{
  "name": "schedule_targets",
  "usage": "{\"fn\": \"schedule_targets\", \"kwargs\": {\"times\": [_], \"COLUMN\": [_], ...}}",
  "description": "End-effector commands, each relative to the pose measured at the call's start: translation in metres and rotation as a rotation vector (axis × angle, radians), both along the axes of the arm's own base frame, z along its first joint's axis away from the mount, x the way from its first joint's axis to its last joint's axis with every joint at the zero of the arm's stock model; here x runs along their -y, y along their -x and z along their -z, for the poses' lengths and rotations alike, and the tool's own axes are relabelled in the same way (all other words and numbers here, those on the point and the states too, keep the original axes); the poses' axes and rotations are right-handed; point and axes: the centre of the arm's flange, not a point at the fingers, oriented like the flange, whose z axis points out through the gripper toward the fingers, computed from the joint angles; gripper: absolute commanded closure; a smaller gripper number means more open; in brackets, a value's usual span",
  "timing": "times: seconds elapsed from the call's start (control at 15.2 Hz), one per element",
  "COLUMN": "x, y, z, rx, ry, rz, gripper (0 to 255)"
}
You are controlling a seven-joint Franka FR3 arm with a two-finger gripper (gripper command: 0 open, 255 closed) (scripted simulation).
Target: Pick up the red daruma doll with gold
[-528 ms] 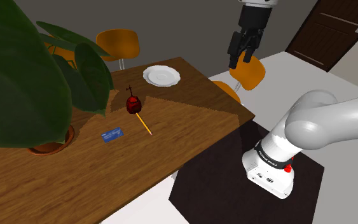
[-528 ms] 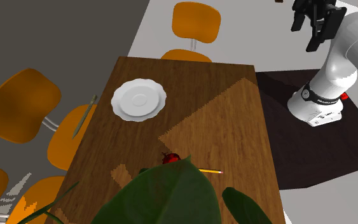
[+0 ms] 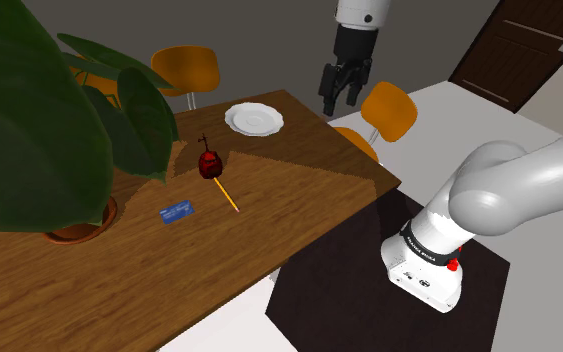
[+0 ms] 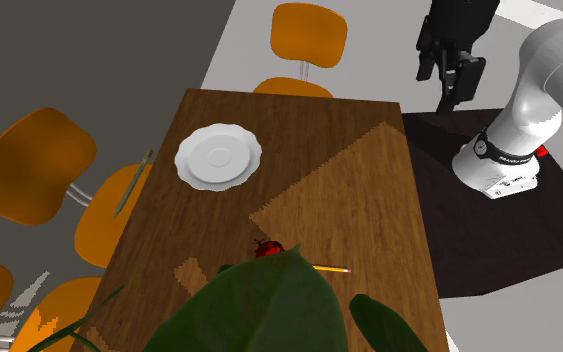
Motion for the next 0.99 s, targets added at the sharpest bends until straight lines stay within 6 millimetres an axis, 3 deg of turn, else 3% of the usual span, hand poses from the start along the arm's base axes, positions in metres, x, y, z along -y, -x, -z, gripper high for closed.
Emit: {"fn": "schedule_targets", "kwargs": {"times": [0.0, 0.92], "x": [-0.009, -0.081], "y": [-0.020, -0.159], "z": [0.013, 0.105], "rx": [0.006, 0.038], "ry": [-0.001, -0.003], "rz": [-0.014, -0.108], "gripper": [0, 0]}}
